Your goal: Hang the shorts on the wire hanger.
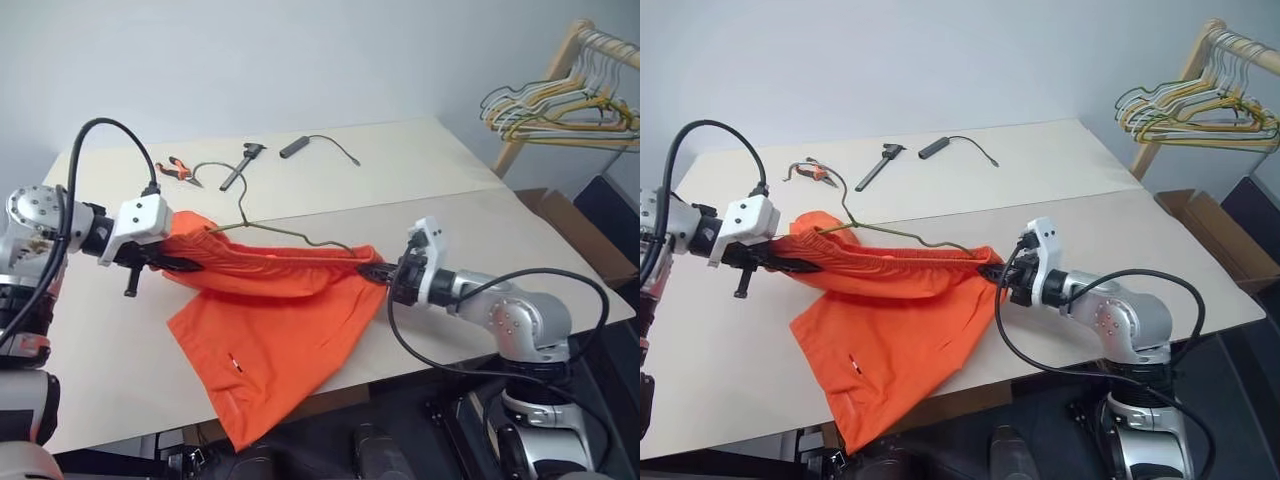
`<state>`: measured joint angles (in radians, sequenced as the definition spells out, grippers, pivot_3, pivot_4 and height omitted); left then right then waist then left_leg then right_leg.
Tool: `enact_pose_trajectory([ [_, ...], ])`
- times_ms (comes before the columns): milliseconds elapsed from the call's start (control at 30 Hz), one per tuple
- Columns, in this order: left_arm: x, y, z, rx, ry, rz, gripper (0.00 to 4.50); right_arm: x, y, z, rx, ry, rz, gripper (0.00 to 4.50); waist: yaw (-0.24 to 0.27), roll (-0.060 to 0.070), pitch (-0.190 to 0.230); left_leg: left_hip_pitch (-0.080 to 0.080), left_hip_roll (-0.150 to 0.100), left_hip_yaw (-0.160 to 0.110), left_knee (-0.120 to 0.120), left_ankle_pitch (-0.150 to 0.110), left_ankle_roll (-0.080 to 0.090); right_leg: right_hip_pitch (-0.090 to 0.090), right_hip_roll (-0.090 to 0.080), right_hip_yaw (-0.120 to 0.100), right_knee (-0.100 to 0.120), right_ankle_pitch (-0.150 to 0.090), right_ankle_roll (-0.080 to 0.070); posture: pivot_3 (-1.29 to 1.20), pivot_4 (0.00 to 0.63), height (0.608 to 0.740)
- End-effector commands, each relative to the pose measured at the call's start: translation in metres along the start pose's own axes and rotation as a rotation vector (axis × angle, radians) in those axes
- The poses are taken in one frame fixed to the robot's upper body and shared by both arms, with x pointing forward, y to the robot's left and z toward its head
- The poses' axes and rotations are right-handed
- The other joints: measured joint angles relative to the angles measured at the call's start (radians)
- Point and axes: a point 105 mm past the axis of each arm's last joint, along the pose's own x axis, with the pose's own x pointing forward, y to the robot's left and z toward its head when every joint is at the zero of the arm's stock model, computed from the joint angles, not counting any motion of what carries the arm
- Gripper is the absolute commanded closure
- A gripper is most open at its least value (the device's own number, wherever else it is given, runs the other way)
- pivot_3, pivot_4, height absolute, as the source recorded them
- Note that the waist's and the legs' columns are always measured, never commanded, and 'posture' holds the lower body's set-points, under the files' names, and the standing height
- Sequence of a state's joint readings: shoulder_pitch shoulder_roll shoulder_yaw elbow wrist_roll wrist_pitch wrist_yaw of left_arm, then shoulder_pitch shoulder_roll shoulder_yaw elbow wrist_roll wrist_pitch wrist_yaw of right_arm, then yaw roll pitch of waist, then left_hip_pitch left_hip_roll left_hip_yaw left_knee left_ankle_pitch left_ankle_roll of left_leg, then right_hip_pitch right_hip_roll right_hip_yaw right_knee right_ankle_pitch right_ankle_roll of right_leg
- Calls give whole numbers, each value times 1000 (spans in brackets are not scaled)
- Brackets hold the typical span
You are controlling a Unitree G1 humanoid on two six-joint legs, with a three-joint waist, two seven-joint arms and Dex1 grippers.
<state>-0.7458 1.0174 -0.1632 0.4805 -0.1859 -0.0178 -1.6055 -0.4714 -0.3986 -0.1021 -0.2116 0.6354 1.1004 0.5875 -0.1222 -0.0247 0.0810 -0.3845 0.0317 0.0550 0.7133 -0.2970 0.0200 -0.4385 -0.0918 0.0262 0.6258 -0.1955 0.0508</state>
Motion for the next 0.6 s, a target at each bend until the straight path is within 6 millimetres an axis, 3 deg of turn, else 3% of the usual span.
enact_pose_trajectory([
  [33, -15, 0, -4, -9, 40, 32, 4500, -20, -22, 16, -54, -38, -119, 4486, 2, 0, 0, 0, 0, 1, 0, 0, 0, 0, 0, 0, 0, 0, 0, -110, 102, 740],
  [167, -6, -5, -31, 14, 206, 23, 4500, -29, -19, 32, -140, -61, -119, 4486, 3, 0, 0, 0, 0, 3, 0, 0, 0, 0, 0, 0, 0, 0, 0, -117, 100, 740],
  [267, 7, -3, -39, 19, 247, 26, 4500, -31, 0, 42, -232, -63, -46, 4486, 2, 0, 1, 0, 0, 4, 0, 0, 0, 0, 0, 0, 0, 0, 0, -128, 97, 740],
  [400, 28, 4, -29, 35, 193, 23, 4500, -21, 31, 40, -363, -7, 49, 4486, 1, 0, 1, 0, 0, 4, 0, 0, 0, 0, 0, 0, 0, 0, 0, -148, 92, 740],
  [600, 48, 21, -7, 38, 111, 56, 4500, -8, 59, 30, -547, 53, 90, 4486, -1, 0, 1, -1, 0, 5, 1, 0, 0, 0, 0, -1, 0, 0, 0, -172, 80, 740],
])
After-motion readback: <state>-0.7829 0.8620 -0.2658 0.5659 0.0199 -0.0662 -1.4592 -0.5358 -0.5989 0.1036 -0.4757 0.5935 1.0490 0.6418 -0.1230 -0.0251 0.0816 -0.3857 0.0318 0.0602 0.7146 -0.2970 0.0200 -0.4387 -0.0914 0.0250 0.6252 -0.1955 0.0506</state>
